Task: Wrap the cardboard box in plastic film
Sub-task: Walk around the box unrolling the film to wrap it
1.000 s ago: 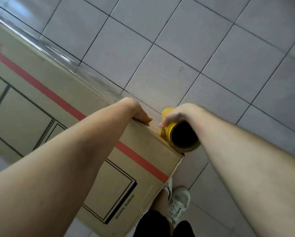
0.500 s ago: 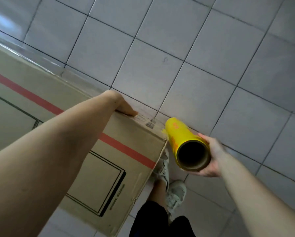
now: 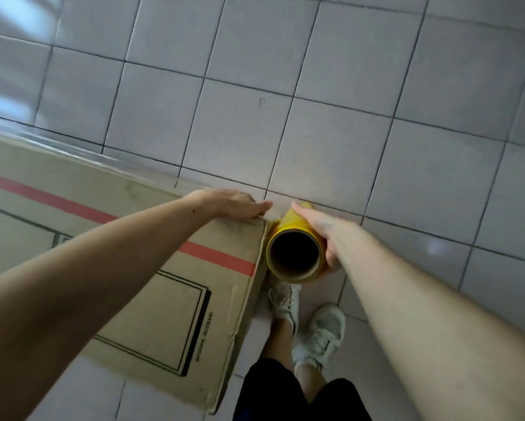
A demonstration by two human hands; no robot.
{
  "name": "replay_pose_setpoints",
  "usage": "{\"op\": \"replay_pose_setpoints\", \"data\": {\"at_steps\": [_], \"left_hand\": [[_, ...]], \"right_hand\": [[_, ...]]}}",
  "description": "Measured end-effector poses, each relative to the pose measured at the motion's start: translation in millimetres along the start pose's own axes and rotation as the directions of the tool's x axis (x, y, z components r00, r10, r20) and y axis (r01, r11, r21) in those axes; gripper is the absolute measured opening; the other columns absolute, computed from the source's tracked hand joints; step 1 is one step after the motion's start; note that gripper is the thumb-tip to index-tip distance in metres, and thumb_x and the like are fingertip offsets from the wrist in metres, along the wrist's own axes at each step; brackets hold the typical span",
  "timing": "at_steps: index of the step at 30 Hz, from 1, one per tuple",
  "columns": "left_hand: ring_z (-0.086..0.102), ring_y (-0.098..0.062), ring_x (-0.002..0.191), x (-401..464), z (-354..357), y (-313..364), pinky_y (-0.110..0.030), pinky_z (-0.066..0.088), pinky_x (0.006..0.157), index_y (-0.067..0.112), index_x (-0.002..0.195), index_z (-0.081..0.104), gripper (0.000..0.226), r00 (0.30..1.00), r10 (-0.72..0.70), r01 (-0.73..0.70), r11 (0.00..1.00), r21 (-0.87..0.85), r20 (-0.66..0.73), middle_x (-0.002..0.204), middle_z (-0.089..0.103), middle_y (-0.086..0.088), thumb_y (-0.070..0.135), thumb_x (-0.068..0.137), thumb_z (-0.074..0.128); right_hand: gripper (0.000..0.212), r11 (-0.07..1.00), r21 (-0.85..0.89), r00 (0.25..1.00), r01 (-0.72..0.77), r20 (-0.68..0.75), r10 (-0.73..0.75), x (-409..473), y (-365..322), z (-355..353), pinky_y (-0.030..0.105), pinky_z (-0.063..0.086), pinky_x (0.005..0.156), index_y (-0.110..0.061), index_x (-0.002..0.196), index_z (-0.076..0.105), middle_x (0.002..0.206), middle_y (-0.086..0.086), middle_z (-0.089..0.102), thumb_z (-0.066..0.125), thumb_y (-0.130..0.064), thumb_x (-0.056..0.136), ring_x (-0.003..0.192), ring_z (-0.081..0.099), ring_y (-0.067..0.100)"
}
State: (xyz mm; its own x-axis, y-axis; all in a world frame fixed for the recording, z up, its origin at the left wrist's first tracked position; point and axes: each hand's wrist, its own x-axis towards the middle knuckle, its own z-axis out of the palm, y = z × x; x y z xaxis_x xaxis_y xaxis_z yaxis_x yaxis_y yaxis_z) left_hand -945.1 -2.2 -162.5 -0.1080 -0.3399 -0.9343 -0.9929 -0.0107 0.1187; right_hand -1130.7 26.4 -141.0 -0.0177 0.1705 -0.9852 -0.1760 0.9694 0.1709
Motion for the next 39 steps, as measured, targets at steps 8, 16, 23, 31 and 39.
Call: {"op": "replay_pose_setpoints", "data": {"at_steps": [8, 16, 23, 31, 39], "left_hand": [[0.058, -0.032, 0.115, -3, 4, 6, -0.038, 0.038, 0.078, 0.025, 0.115, 0.071, 0.069, 0.969, -0.034, 0.067, 0.989, 0.128, -0.246, 0.126, 0.063, -0.014, 0.066, 0.097, 0.019], [0.056, -0.035, 0.115, 3, 9, 1, -0.046, 0.045, 0.096, 0.021, 0.119, 0.07, 0.074, 0.969, -0.013, 0.048, 0.99, 0.135, -0.246, 0.129, 0.061, -0.02, 0.068, 0.096, 0.018], [0.058, -0.033, 0.11, -17, 18, 17, -0.04, 0.04, 0.082, 0.029, 0.12, 0.069, 0.074, 0.92, 0.129, -0.059, 0.979, 0.193, -0.371, 0.121, 0.065, -0.01, 0.07, 0.095, 0.012], [0.064, -0.032, 0.099, -28, 47, 28, -0.032, 0.041, 0.069, 0.037, 0.112, 0.072, 0.044, 0.783, 0.285, -0.097, 0.934, 0.344, -0.553, 0.111, 0.071, -0.007, 0.061, 0.093, 0.04], [0.064, -0.036, 0.09, -25, 50, 26, -0.032, 0.038, 0.065, 0.03, 0.102, 0.076, 0.043, 0.717, 0.319, -0.102, 0.928, 0.359, -0.62, 0.1, 0.071, -0.012, 0.053, 0.094, 0.04]], "right_hand": [[0.08, 0.824, 0.552, 0.983, -0.125, 0.179, 0.03, 18, 84, 0, 0.052, 0.054, 0.077, -0.012, 0.126, 0.048, 0.106, 0.022, 0.065, 0.071, -0.063, 0.071, 0.092, 0.064, 0.039], [0.069, 0.493, 0.781, 0.902, -0.383, 0.431, 0.018, 27, 164, 34, 0.057, 0.05, 0.089, 0.003, 0.118, 0.052, 0.111, 0.031, 0.063, 0.049, -0.06, 0.089, 0.104, 0.06, 0.047], [0.044, 0.94, 0.301, 0.977, 0.159, -0.182, -0.107, 29, 116, 14, 0.068, 0.05, 0.082, -0.009, 0.133, 0.049, 0.13, 0.023, 0.053, 0.035, -0.033, 0.099, 0.109, 0.058, 0.045], [0.071, 0.955, 0.261, 0.988, 0.142, 0.02, -0.152, 12, 131, 37, 0.046, 0.051, 0.092, -0.006, 0.125, 0.054, 0.108, 0.019, 0.063, 0.068, -0.057, 0.079, 0.1, 0.061, 0.036], [0.07, 0.473, 0.866, 0.967, -0.161, 0.235, -0.101, 38, 240, 82, 0.051, 0.053, 0.074, -0.007, 0.126, 0.048, 0.11, 0.024, 0.065, 0.063, -0.057, 0.08, 0.098, 0.062, 0.042]]}}
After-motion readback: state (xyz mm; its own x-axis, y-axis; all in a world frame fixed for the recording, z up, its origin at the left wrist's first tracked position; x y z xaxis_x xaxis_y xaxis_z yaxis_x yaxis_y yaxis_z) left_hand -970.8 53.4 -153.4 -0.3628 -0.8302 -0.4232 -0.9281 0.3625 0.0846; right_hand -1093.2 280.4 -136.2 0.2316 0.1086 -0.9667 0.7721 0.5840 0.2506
